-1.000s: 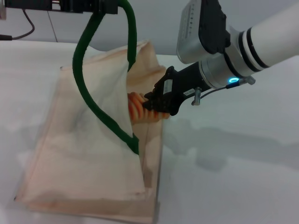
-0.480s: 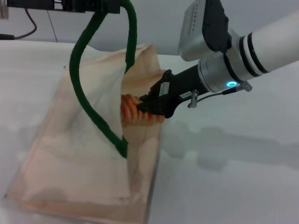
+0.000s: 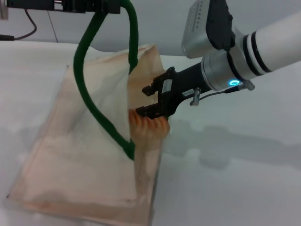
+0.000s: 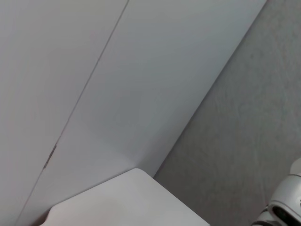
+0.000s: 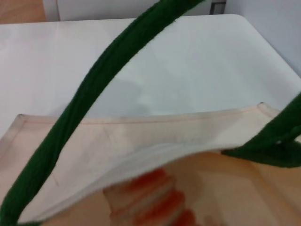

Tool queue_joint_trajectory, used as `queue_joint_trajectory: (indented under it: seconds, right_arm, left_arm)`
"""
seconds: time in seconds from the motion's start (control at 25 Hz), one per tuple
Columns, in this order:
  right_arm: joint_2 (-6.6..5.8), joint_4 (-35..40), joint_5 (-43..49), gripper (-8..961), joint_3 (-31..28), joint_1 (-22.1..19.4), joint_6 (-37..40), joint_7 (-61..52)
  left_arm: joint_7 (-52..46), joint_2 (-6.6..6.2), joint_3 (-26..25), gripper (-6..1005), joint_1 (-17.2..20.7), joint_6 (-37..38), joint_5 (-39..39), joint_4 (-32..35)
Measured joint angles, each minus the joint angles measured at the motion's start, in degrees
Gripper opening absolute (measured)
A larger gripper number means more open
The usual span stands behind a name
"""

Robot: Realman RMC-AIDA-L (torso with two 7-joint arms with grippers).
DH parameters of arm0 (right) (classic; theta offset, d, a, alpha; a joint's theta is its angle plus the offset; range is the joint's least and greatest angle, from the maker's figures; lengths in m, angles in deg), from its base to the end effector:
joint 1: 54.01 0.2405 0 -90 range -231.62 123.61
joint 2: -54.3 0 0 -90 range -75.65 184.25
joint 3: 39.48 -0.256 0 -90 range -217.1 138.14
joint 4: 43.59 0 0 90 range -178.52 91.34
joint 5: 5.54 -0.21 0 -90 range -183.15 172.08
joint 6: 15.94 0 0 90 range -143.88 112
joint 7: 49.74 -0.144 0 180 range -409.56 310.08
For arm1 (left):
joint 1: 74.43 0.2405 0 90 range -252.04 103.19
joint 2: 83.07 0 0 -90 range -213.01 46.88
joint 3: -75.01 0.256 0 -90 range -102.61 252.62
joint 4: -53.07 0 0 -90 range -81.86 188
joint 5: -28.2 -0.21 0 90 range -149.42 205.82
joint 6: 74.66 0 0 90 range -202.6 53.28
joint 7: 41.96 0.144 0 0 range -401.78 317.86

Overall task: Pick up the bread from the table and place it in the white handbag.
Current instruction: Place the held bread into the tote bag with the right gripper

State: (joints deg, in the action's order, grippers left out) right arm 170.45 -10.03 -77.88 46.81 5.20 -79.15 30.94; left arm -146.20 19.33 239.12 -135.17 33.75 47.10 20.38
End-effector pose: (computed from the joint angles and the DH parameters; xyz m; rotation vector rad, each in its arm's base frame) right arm 0.0977 0.4124 -0.0856 -3.0151 0.1165 0.0333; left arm -0.1790 0.4177 0.1339 -2.7089 -1.0079 -0.8449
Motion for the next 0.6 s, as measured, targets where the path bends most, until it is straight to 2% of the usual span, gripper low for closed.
queue_joint_trajectory:
  seconds: [0.12,0.32,0.6]
  right_arm:
    - [-0.1,0.0,0.0,529,-0.1,-0.2,0.3,-0.2]
    - [-0.2,-0.4,0.1,773,-0.2,-1.2,2.3,-0.4]
    - [-1.23,-0.6,1.5,894,-7.5,-2.7,6.8,-0.2]
  left_arm:
    - [0.0,0.0,0.0,139,0.2,-0.5,0.0,0.0]
    - [0.0,0.0,0.0,139,0.3,-1.4,0.1,0.0]
    - [-0.2,0.0,0.0,139,0.4,-2.3,0.1,0.0]
